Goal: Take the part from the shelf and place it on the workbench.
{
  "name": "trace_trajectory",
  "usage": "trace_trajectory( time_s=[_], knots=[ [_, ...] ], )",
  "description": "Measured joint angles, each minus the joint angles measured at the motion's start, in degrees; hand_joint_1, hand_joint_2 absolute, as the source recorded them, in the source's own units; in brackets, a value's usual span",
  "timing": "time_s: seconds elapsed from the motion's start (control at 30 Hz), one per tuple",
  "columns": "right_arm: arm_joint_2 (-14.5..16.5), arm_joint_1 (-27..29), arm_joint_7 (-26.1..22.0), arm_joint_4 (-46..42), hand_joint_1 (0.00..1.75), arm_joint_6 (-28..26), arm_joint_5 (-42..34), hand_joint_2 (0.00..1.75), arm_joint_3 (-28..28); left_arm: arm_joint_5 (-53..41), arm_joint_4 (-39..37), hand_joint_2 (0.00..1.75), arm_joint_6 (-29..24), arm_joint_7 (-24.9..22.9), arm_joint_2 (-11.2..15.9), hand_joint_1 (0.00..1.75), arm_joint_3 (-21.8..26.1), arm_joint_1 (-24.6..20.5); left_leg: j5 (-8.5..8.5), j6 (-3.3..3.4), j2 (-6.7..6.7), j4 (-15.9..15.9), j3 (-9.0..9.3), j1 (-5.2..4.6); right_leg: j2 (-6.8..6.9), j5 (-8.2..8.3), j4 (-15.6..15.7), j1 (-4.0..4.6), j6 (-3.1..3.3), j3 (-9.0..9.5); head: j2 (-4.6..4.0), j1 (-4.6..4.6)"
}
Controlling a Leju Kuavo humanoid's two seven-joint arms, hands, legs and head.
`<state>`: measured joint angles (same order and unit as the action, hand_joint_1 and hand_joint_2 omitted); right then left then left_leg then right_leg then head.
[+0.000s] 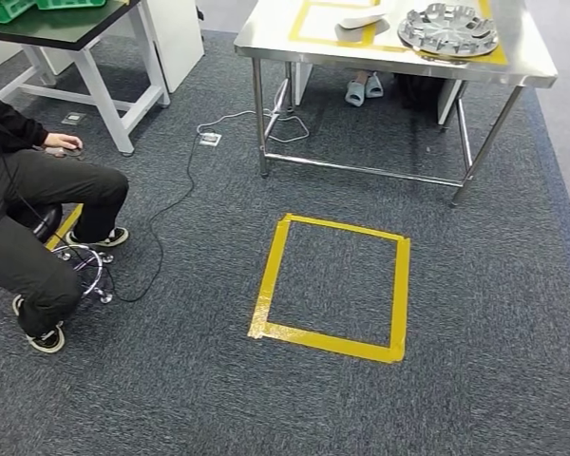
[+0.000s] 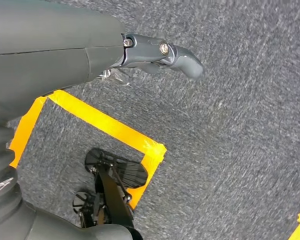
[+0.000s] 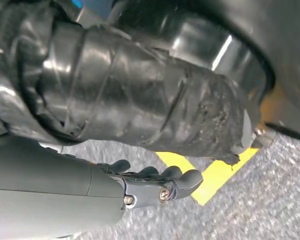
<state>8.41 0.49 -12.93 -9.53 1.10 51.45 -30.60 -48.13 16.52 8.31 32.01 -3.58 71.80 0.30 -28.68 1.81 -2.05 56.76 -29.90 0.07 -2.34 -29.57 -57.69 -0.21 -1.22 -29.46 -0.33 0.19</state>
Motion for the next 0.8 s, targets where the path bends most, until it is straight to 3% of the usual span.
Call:
trace_trajectory(
  time_s=[0.1,0.17,0.27,0.3,0.33,0.37,0.47,0.53,0.6,0.67,0.73,0.8],
  knots=[
    [0.04,0.23,0.0,0.0,0.0,-0.09,-0.01,0.0,-0.01,-0.03,-0.01,1.75,-0.05,0.03,0.04,0.0,0.01,0.06,0.29,-1.13,-0.84,0.34,-0.76,0.15,0.4,0.1,1.07,0.03,0.77,0.46,0.0,-0.01],
    [0.2,0.34,-0.02,0.0,0.0,-0.11,0.01,0.0,-0.01,-0.11,-0.02,1.75,-0.11,0.0,-0.03,0.0,0.02,0.08,-1.22,-1.77,-0.18,2.52,-1.8,0.24,1.33,0.44,1.53,-0.19,1.47,0.57,0.0,-0.33],
    [0.45,0.44,-0.02,0.0,0.0,-0.14,0.06,0.0,0.0,-0.18,-0.04,1.75,-0.19,-0.09,-0.12,0.0,0.02,-0.04,-6.51,-2.64,1.24,13.05,-6.65,0.43,2.88,0.57,1.69,-0.25,1.89,0.46,0.0,-0.88],
    [0.47,0.48,-0.01,0.0,0.0,-0.15,0.09,0.0,0.0,-0.21,-0.04,1.75,-0.32,-0.15,-0.11,0.0,0.02,0.0,-7.34,-2.79,1.32,15.84,-7.88,0.48,3.39,0.56,1.66,-0.25,1.89,0.4,0.0,-0.89],
    [0.5,0.51,-0.01,0.0,0.0,-0.18,0.12,0.0,0.0,-0.3,-0.04,1.75,-0.55,-0.25,-0.12,0.0,0.02,0.1,-7.13,-2.87,1.38,16.76,-8.24,0.53,3.87,0.55,1.65,-0.24,1.88,0.38,0.0,-0.92],
    [0.55,0.51,-0.01,0.0,0.0,-0.23,0.16,0.0,0.0,-0.42,-0.04,1.75,-0.85,-0.37,-0.12,0.0,0.03,0.19,-5.78,-2.86,1.54,15.21,-7.41,0.56,4.32,0.52,1.62,-0.25,1.85,0.4,0.0,-0.94],
    [0.9,0.4,0.04,0.0,0.0,-0.72,0.13,0.0,0.0,-1.02,-0.04,1.75,-1.7,-0.81,-0.07,0.0,0.07,0.1,-0.69,-2.34,3.79,3.61,-1.71,0.35,5.62,0.24,1.36,-0.01,1.39,0.54,0.0,-1.1],
    [1.25,0.32,0.25,0.0,0.0,-1.24,-0.06,0.0,0.0,-1.36,-0.04,1.75,-2.19,-1.23,-0.06,0.0,0.07,-0.14,-0.13,-1.64,4.66,0.28,-0.4,0.03,6.41,0.07,1.23,0.28,0.8,0.54,0.0,-1.1],
    [1.57,0.16,0.44,-0.01,0.0,-1.61,-0.18,0.0,-0.01,-1.72,-0.04,0.87,-2.7,-1.73,-0.1,0.0,0.15,-0.02,0.1,-0.85,3.77,0.02,-0.62,-0.05,7.11,0.0,1.28,0.26,0.19,0.62,0.0,-1.0],
    [1.83,-0.01,0.64,-0.02,0.0,-1.79,-0.2,0.0,-0.01,-2.21,-0.04,0.0,-3.43,-2.33,-0.2,0.0,0.27,0.14,0.51,-0.07,3.0,-0.35,-0.62,0.13,5.98,-1.41,-0.34,0.1,-0.42,-0.1,0.0,-0.74],
    [1.98,-0.04,0.96,-0.02,0.0,-1.88,-0.23,0.0,0.0,-2.76,-0.04,0.0,-4.15,-2.88,-0.29,0.0,0.32,0.01,0.84,0.47,2.19,-0.5,-0.81,0.24,3.73,-5.06,-6.53,-0.02,-0.83,-2.97,0.0,-0.27],
    [2.01,0.05,1.08,-0.02,0.0,-1.94,-0.27,0.0,0.0,-3.25,-0.04,0.0,-4.74,-3.34,-0.29,0.0,0.35,-0.1,0.96,0.68,1.16,-0.42,-1.12,0.16,2.73,-8.12,-14.05,-0.02,-0.96,-6.54,0.0,-0.03]
  ],
)
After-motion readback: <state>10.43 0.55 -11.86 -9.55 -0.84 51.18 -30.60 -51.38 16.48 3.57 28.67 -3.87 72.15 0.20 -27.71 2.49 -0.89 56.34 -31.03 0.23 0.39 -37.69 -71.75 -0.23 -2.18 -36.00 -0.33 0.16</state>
